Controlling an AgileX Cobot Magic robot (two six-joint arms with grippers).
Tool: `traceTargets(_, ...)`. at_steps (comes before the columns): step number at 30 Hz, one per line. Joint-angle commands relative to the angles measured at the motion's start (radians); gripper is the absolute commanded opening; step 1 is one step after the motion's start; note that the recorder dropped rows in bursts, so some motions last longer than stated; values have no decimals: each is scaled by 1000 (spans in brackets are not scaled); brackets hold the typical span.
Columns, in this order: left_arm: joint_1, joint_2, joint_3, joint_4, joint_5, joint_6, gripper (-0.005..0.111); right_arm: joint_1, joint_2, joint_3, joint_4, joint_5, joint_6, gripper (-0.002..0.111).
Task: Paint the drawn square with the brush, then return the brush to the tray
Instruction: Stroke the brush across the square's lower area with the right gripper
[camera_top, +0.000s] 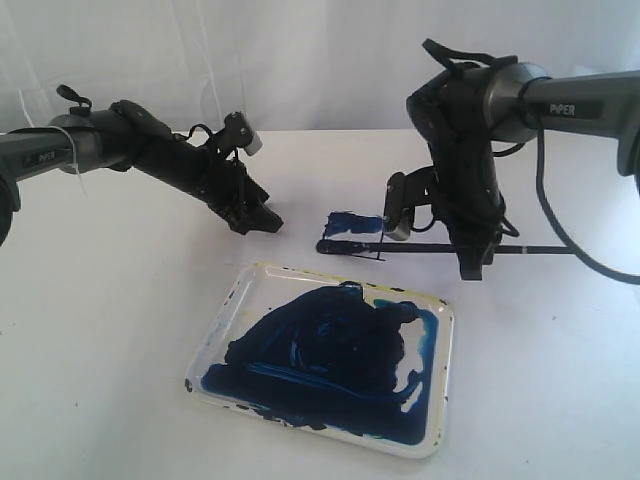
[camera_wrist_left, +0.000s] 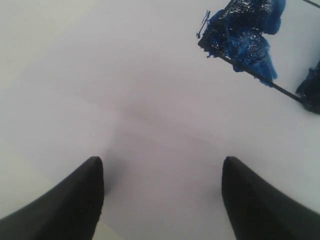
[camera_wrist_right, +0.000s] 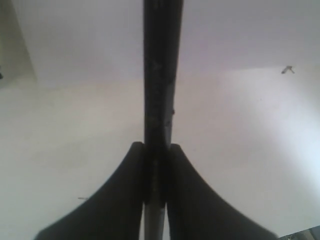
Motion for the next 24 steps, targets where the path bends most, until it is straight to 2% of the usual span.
traceTargets(1, -3, 3, 3, 15, 17, -15, 70, -2, 0, -2, -27, -31, 50, 0)
traceTargets(24, -3, 3, 3, 17, 17, -15, 70, -2, 0, -2, -173, 47, 98, 0)
